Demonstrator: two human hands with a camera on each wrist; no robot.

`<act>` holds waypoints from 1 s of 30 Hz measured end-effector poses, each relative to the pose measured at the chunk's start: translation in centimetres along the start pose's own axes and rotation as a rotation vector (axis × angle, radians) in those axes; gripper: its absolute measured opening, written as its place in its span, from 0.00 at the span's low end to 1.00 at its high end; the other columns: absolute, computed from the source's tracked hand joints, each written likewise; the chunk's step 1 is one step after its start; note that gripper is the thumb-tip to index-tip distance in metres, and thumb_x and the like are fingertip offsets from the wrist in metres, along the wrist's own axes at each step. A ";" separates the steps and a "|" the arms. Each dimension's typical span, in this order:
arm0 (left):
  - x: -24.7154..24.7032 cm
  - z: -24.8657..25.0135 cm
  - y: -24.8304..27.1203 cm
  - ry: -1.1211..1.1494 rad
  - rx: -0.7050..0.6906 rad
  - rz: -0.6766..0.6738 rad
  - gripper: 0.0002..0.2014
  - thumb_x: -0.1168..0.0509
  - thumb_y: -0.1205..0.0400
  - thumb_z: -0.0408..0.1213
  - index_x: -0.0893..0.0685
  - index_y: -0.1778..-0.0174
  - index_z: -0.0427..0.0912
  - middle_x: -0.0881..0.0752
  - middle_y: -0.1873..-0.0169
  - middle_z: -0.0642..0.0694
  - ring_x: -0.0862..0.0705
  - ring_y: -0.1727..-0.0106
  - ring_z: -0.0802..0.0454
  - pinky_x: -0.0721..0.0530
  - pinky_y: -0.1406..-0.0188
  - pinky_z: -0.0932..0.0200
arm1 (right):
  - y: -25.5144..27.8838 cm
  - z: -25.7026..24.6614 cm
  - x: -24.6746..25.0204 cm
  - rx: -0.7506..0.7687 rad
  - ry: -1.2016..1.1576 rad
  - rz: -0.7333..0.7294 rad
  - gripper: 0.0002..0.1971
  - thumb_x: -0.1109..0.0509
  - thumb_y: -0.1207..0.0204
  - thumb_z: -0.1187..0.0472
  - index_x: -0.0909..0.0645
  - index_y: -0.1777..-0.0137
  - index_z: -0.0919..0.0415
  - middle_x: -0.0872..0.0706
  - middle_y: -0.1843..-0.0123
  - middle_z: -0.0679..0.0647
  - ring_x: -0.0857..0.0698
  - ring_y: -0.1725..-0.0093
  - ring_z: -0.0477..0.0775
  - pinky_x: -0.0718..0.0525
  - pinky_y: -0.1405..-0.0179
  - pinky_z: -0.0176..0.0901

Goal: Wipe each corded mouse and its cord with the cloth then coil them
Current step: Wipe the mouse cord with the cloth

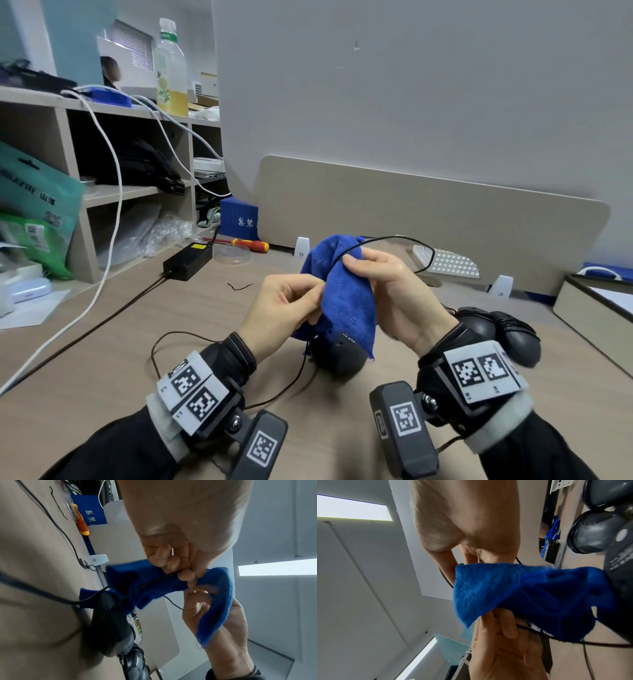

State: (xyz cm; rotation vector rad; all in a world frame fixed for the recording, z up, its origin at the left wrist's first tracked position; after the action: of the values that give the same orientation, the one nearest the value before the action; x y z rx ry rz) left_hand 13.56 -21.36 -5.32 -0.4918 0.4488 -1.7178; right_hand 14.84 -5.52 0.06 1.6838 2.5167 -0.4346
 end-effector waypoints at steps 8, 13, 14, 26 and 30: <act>-0.3 -0.4 0.4 0.074 0.151 -0.071 0.11 0.35 0.15 0.31 0.10 0.61 0.36 0.27 0.82 0.46 0.36 0.81 0.55 0.42 0.82 0.67 | -0.4 -0.9 1.0 0.117 -0.064 0.158 0.09 0.35 0.16 0.64 0.15 0.46 0.67 0.11 0.52 0.61 0.12 0.52 0.57 0.12 0.51 0.46; 0.0 0.0 0.1 0.104 0.075 -0.020 0.15 0.37 0.16 0.40 0.11 0.68 0.46 0.26 0.82 0.44 0.37 0.81 0.53 0.45 0.82 0.64 | -0.4 -0.1 1.5 0.013 -0.063 0.061 0.15 0.35 0.19 0.67 0.19 0.36 0.75 0.14 0.47 0.67 0.14 0.50 0.63 0.14 0.46 0.51; -0.1 0.0 0.2 0.098 0.073 -0.019 0.17 0.37 0.15 0.40 0.13 0.70 0.47 0.26 0.82 0.44 0.37 0.81 0.53 0.43 0.82 0.66 | -0.4 0.2 1.3 -0.018 -0.068 0.008 0.16 0.36 0.20 0.68 0.19 0.35 0.75 0.14 0.47 0.67 0.13 0.50 0.63 0.14 0.45 0.52; -0.7 -0.1 0.4 0.095 0.132 -0.027 0.14 0.41 0.14 0.24 0.13 0.61 0.35 0.15 0.76 0.54 0.19 0.74 0.64 0.23 0.75 0.72 | -0.3 2.3 -0.7 0.009 0.055 0.053 0.15 0.33 0.16 0.65 0.18 0.37 0.78 0.11 0.46 0.68 0.11 0.51 0.59 0.10 0.52 0.48; -0.5 -0.4 0.2 0.053 0.191 -0.102 0.12 0.40 0.14 0.27 0.17 0.61 0.28 0.24 0.81 0.55 0.31 0.81 0.63 0.34 0.80 0.73 | -0.3 1.9 -1.2 0.030 0.006 0.221 0.13 0.32 0.17 0.66 0.17 0.41 0.78 0.11 0.52 0.68 0.11 0.56 0.61 0.11 0.60 0.46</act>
State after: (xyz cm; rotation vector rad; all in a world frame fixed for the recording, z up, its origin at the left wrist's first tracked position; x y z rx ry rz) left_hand 13.61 -20.90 -5.83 -0.3364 0.2974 -1.8540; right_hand 14.89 -7.17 -1.46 1.9480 2.3029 -0.4500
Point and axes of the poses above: each hand's wrist, its own y-axis away from the middle knuckle, its own x-axis out of the back of the hand, z = x × y, the point moved 2 cm from there along -y, towards the middle knuckle
